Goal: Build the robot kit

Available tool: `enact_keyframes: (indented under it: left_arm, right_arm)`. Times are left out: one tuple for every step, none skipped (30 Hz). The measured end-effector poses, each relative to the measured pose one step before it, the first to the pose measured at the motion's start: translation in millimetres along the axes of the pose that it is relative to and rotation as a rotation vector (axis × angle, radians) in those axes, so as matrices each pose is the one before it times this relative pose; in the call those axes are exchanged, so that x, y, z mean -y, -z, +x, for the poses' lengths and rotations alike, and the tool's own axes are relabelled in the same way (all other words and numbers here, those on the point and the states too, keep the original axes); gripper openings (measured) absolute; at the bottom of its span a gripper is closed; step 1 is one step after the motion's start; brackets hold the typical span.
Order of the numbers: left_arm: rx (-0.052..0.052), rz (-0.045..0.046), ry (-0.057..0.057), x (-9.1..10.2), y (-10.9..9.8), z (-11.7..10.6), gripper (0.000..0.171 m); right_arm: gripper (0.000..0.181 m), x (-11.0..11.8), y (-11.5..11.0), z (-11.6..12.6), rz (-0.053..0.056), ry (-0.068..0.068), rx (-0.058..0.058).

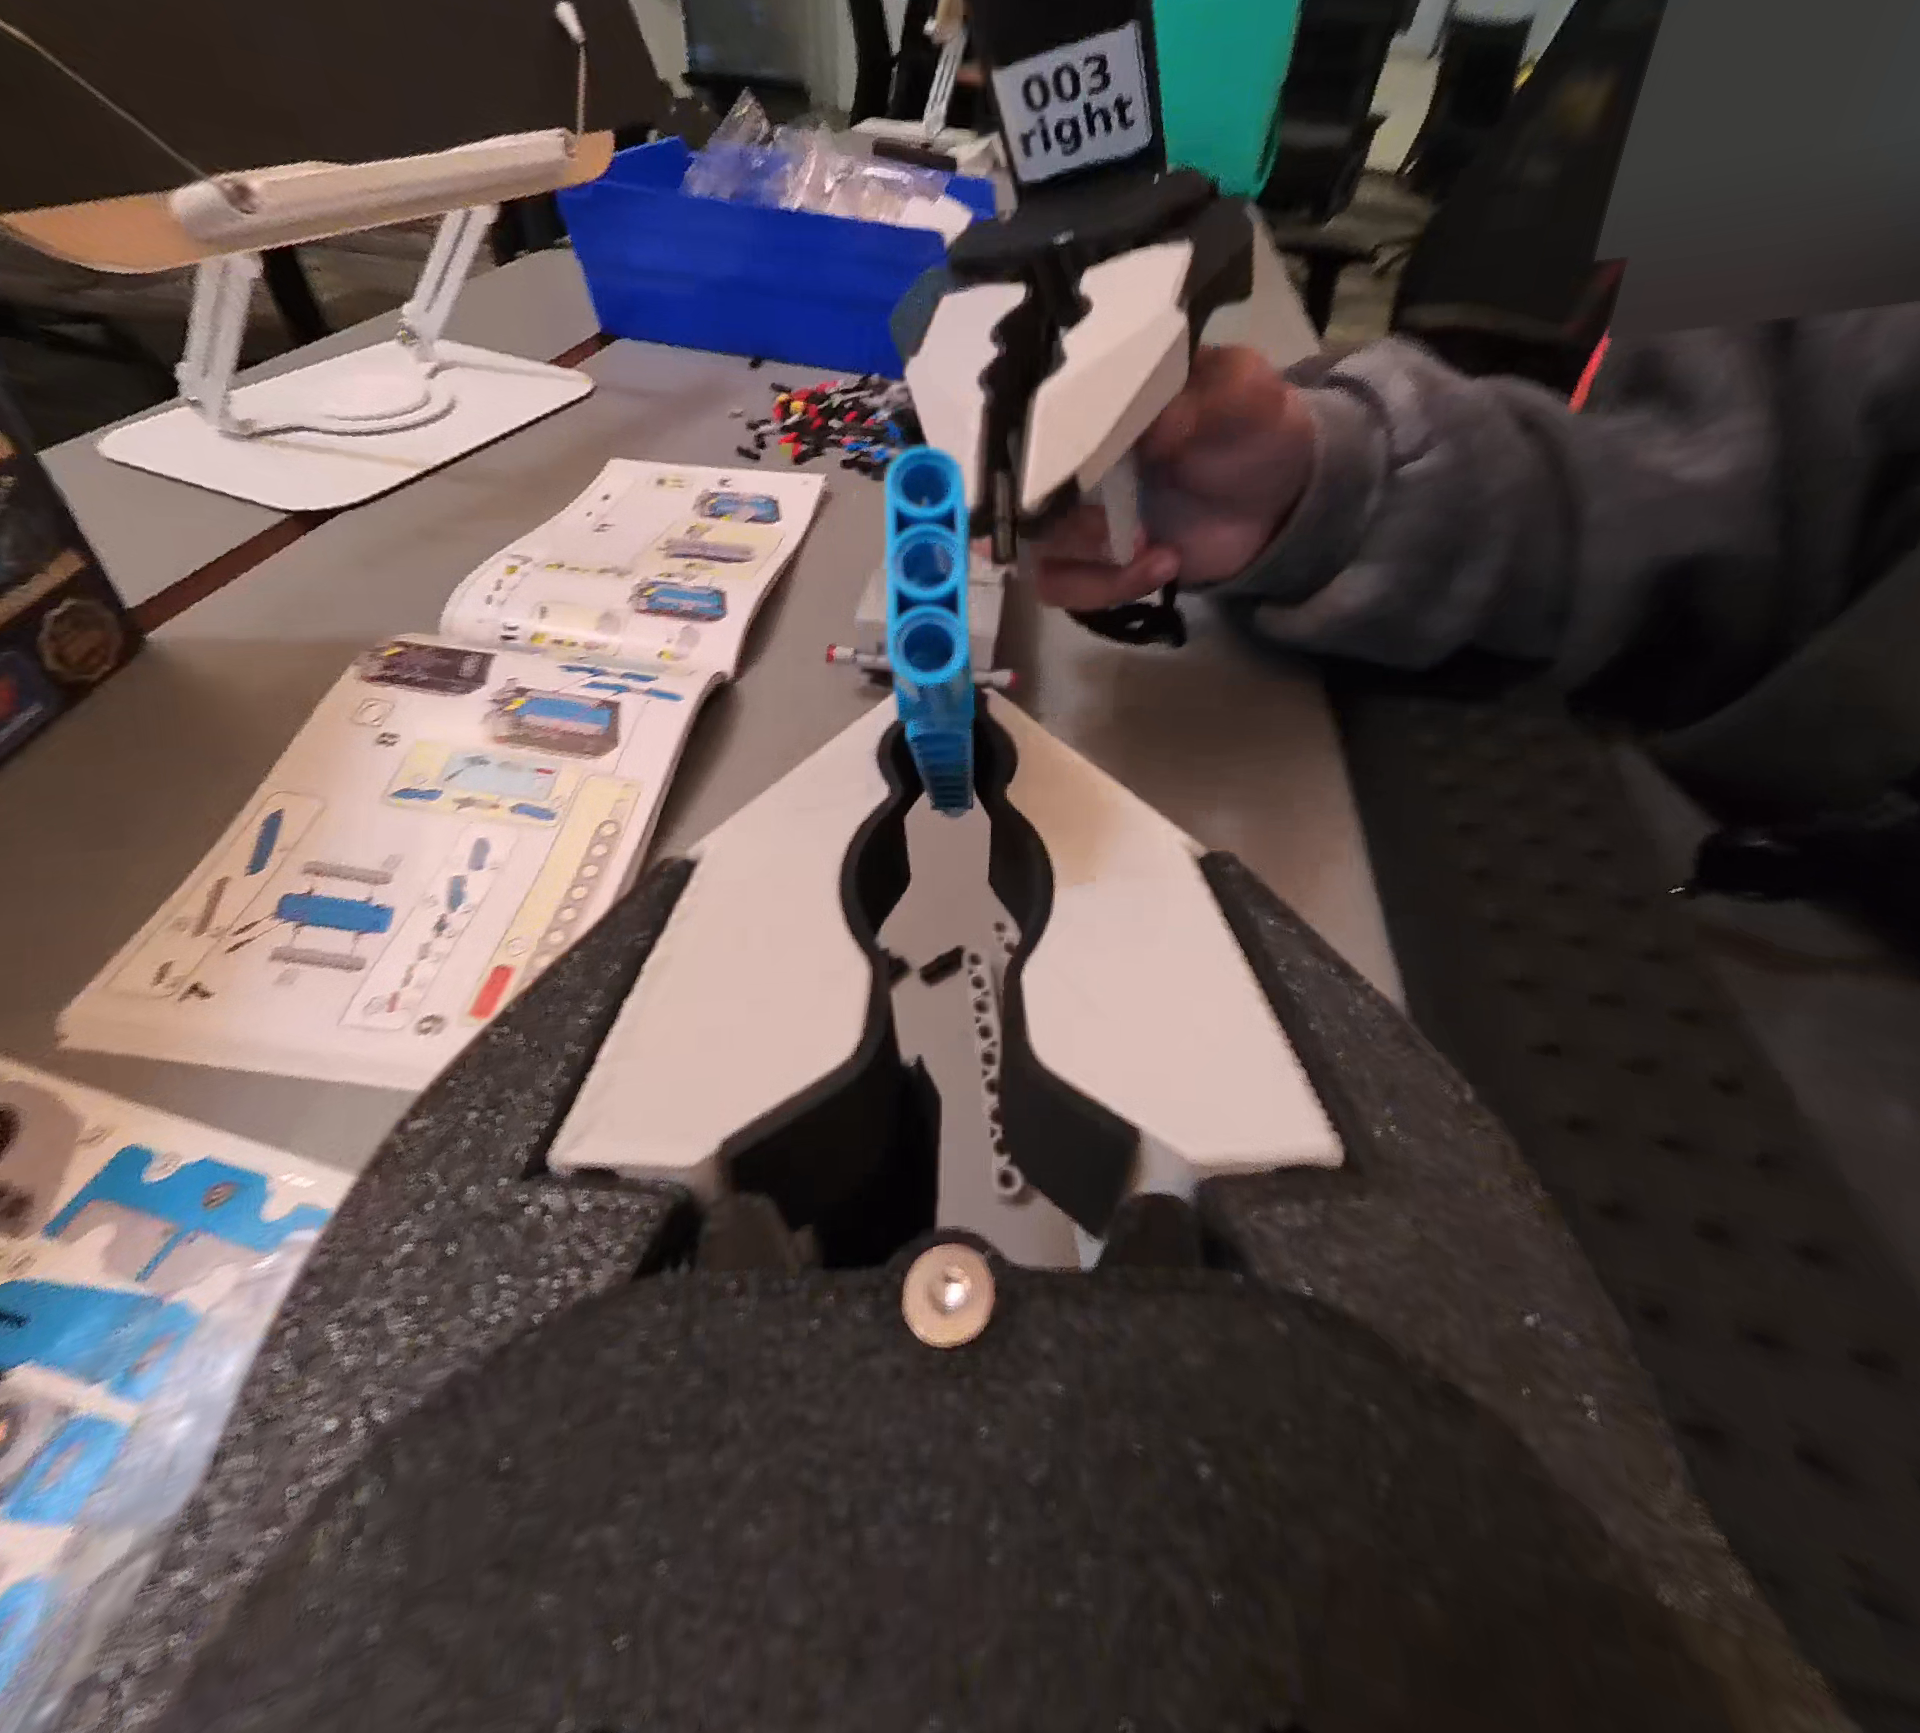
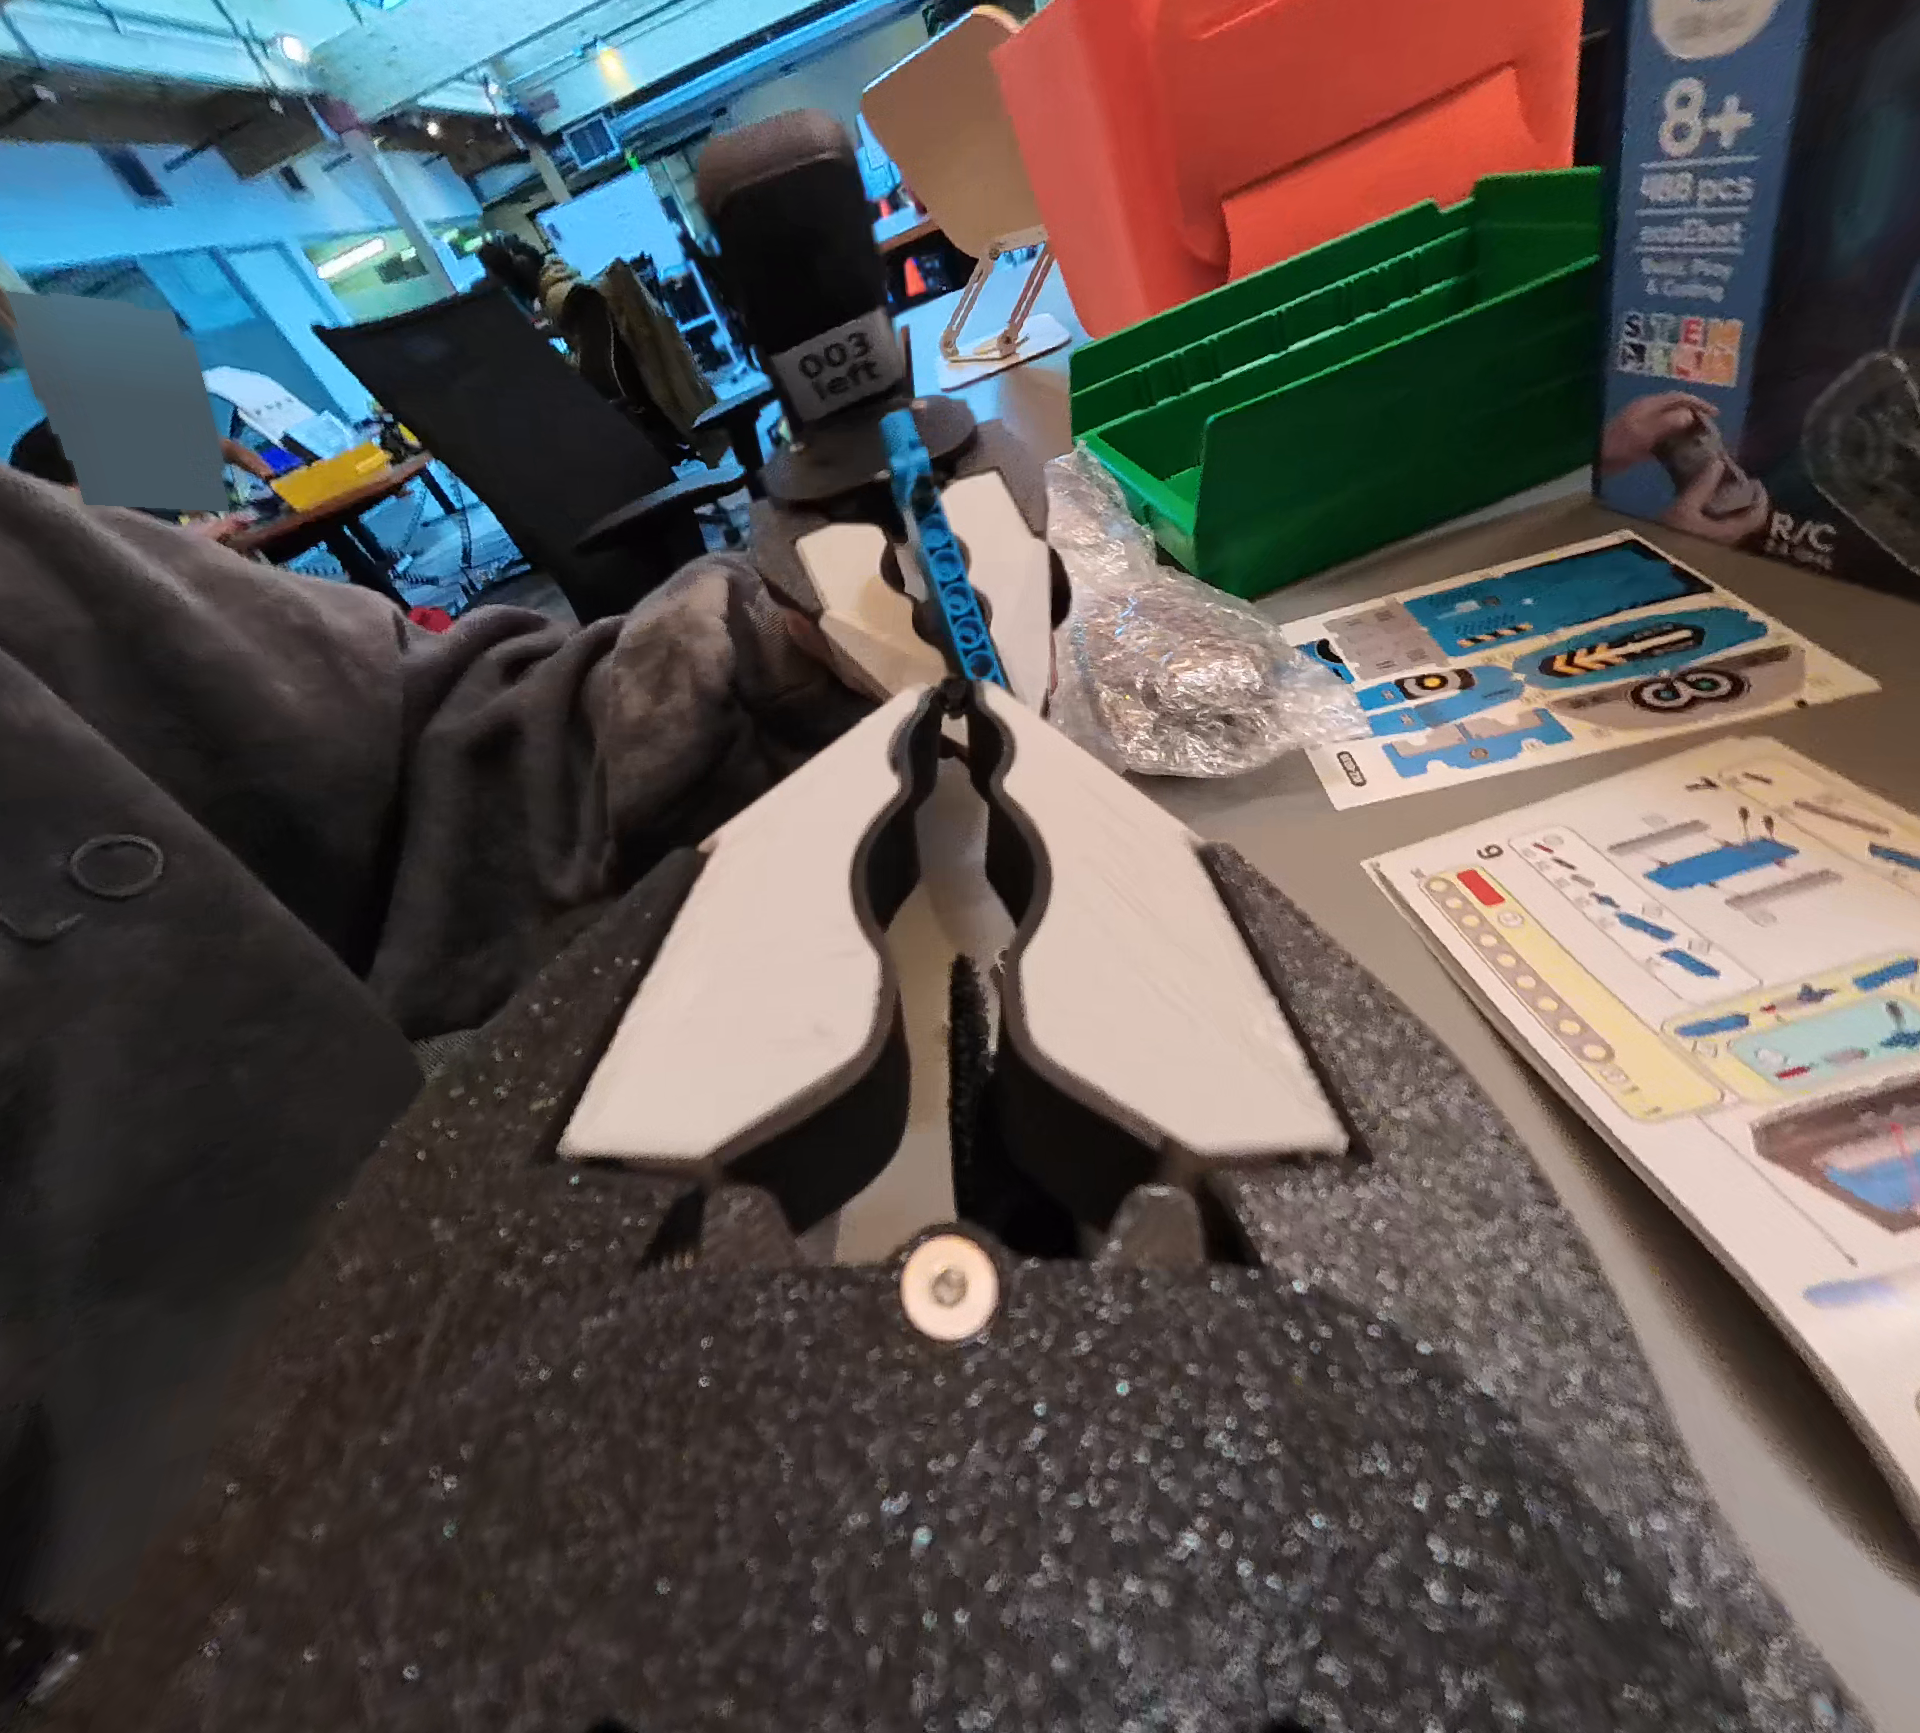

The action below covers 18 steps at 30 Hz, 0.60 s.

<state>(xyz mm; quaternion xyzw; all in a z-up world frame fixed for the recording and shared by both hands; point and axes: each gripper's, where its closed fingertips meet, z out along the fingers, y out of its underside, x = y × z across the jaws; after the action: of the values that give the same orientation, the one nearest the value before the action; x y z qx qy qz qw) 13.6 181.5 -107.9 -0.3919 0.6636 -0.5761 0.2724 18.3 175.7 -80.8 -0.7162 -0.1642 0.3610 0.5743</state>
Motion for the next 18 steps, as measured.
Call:
enact_keyframes:
  left_arm:
    - [-0.0236,0.01705,0.0262,1.73,-0.02,1.91,0.007]
    - [-0.0245,0.01034,0.0227,0.47,-0.56,2.52,0.007]
    - [-0.0211,0.00646,0.0154,-0.08,-0.95,2.48,0.007]
    - [-0.0166,0.01048,0.0141,0.7,-0.91,2.1,0.007]
    - [-0.0191,0.01637,0.0184,1.85,-0.64,2.35,0.007]
    - [-0.0155,0.0176,0.0195,2.21,-0.31,1.48,0.007]
    - [-0.0075,0.01397,0.0149,1.67,-0.02,0.32,0.007]
    - [-0.0012,-0.00218,0.0061,-0.92,-0.27,-0.55,0.007]
    - [0.0067,-0.00798,-0.0053,-1.69,-0.58,-1.07,0.007]
    - [0.0034,-0.00696,-0.0064,-1.36,-0.8,-0.11,0.007]
    - [0.0044,-0.00547,-0.0066,-0.97,-0.81,-0.15,0.007]
    - [0.0083,-0.00337,-0.0091,-0.56,-0.49,-0.59,0.007]
    - [0.007,-0.00115,-0.0062,-0.29,0.08,-0.79,0.007]
    - [-0.0037,0.00507,0.0048,0.88,0.16,0.26,0.006]
    - [0.0012,0.00938,0.0045,1.52,0.51,-0.43,0.007]
    - [0.0026,0.0039,-0.0004,0.8,0.32,-0.39,0.007]
    - [-0.0009,-0.00495,-0.0003,-0.58,-0.12,0.26,0.006]
    - [0.0052,-0.00551,-0.0043,-0.92,-0.14,-0.57,0.007]
  right_arm:
    - [0.003,-0.99,-2.26,-1.61,-0.0034,0.0274,-0.0011]
    - [0.003,0.15,-1.97,-0.8,0.0052,0.0229,-0.0043]
    - [0.003,0.62,-1.37,0.0,0.0096,0.0155,-0.0066]
    - [0.003,-0.5,-1.14,0.27,0.0,0.0077,-0.0025]
    - [0.003,-1.64,-1.21,-0.18,-0.0074,0.0031,0.0028]
    - [0.003,-1.55,-1.17,-1.0,-0.0053,0.0016,0.0078]
    - [0.003,-1.76,-1.37,-1.91,-0.0065,0.0,0.0116]
    - [0.003,-0.48,-1.1,-0.34,0.0009,0.0031,-0.001]
    - [0.003,0.4,-0.9,0.63,0.0064,0.0038,-0.0058]
    - [0.003,-0.06,-0.89,0.21,0.002,-0.0058,0.0015]
    - [0.003,0.21,-0.51,0.57,0.0036,-0.0073,0.0006]
    - [0.003,-0.28,-0.2,0.63,0.0002,-0.0048,0.001]
    - [0.003,-1.06,0.24,1.47,-0.0059,-0.0026,-0.005]
    - [0.003,-0.5,0.77,2.29,-0.0021,0.0001,-0.0122]
    - [0.003,0.06,0.64,1.03,0.0032,-0.0028,-0.0032]
    - [0.003,0.05,0.24,-0.06,0.0019,-0.0056,0.0034]
    - [0.003,-0.66,-0.69,-0.41,-0.0027,-0.0015,0.0037]
    - [0.003,-0.6,-0.83,0.0,-0.0016,0.001,-0.0004]
